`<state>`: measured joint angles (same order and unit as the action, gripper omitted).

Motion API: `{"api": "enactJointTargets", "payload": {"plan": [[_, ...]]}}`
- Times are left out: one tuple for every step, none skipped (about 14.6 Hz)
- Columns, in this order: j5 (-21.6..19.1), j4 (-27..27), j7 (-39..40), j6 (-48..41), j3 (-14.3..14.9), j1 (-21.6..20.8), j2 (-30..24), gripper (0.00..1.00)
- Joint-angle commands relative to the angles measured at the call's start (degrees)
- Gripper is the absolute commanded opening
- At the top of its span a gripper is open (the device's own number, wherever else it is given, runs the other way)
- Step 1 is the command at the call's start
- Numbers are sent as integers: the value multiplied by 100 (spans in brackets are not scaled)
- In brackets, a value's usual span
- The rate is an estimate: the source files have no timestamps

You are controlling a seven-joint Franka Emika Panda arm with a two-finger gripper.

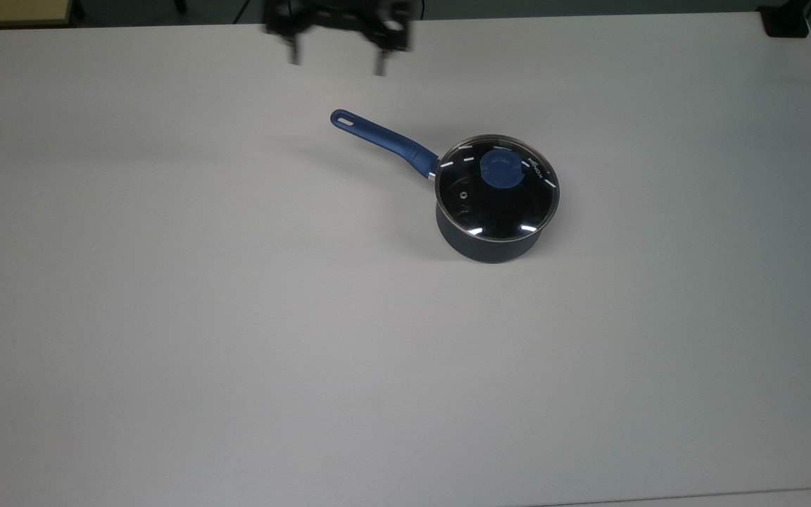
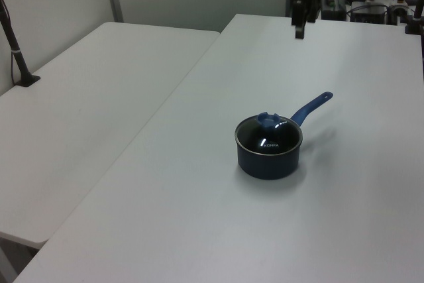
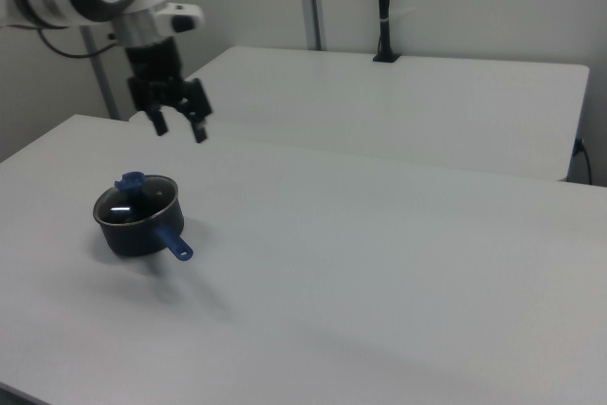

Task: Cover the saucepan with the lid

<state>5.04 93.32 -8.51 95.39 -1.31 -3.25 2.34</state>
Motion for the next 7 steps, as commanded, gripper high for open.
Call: {"api": "enactJointTargets", "payload": {"plan": [[-3,125,263,-135,-81,412,-190,100],[41,125,297,-126,-37,421,-182,100],[85,134,315,-126,-10,430,-181,100],[129,134,315,-117,34,430,-181,100],[129,125,315,-91,121,430,-173,100],[129,134,324,-82,218,413,-173,100],[120,134,324,-73,271,412,-173,100]]}}
